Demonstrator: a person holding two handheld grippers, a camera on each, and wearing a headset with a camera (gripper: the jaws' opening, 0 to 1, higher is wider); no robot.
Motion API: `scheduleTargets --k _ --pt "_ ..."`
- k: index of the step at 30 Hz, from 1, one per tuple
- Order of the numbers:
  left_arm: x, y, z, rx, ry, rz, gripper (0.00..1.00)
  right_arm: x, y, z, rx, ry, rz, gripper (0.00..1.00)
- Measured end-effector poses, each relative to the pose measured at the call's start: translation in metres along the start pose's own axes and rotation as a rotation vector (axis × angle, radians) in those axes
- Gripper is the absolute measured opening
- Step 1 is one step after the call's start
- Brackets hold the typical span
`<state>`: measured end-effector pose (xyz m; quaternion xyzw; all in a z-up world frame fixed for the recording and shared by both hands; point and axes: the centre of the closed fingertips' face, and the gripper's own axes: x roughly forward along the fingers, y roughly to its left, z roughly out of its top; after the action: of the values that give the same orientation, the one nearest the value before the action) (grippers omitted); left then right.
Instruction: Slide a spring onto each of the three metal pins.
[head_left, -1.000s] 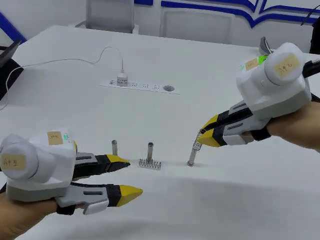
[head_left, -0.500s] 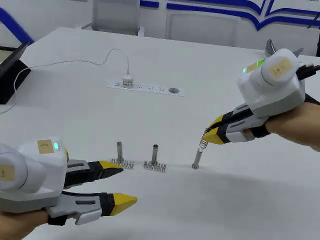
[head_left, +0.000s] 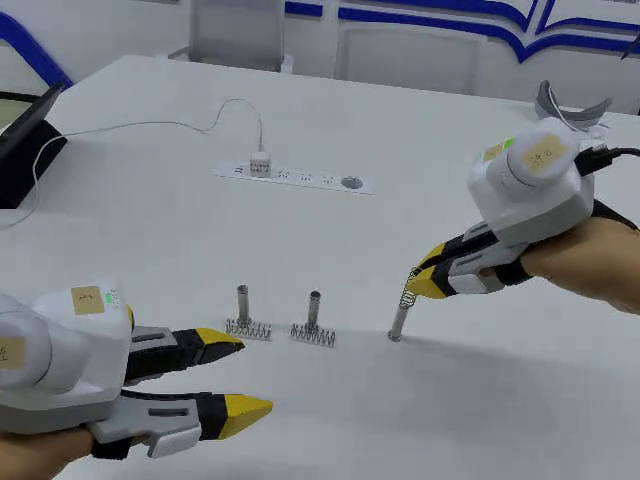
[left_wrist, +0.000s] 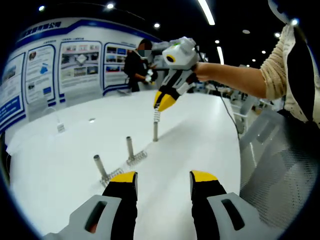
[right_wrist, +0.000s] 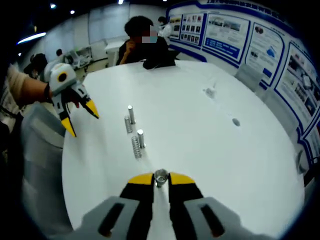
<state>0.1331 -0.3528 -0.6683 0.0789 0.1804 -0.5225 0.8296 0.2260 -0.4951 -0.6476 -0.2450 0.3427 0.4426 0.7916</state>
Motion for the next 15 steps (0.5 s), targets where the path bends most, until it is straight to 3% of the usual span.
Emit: scheduleTargets --k 15 --pt "-0.001 -0.001 -0.001 -0.004 0.001 0.001 0.42 0.014 0.000 -0.012 0.035 0.009 0.008 0.12"
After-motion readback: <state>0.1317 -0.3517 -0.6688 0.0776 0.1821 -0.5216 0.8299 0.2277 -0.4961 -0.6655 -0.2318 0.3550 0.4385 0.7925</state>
